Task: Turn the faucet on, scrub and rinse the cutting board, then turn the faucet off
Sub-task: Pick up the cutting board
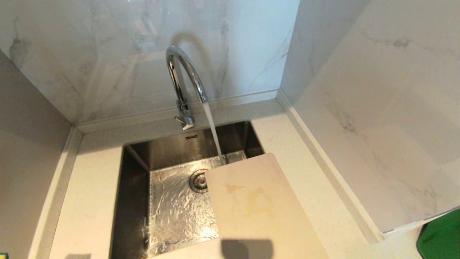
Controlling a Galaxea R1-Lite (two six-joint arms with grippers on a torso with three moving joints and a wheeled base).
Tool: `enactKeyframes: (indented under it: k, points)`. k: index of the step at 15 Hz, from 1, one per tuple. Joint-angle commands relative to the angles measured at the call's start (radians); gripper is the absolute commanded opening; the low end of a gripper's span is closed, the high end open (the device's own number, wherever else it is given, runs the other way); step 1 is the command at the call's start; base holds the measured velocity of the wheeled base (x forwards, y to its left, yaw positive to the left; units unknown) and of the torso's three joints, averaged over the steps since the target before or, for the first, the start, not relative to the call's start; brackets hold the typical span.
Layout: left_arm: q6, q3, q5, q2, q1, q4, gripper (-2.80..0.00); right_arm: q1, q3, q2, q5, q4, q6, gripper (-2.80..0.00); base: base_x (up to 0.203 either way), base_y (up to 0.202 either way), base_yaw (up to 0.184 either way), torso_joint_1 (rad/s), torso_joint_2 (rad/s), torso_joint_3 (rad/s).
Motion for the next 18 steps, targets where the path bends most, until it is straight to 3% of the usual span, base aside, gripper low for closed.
enactKeyframes:
  k: [1,9,18]
  points:
    - [-0.001,0.003,-0.001,-0.070,0.005,0.008,-2.80,0.002,0.000,0.000,-0.001,0.000,0.000,-2.80,0.000,0.000,0.000,0.000,0.00,0.000]
    - [-0.033,0.003,0.008,-0.299,-0.039,0.009,-2.80,0.000,0.000,0.000,-0.001,0.000,0.001,-2.80,0.000,0.000,0.000,0.000,0.00,0.000]
    - [-0.068,0.003,0.012,-0.310,-0.040,0.009,-2.80,0.000,0.000,0.000,0.000,0.000,0.000,-2.80,0.000,0.000,0.000,0.000,0.00,0.000]
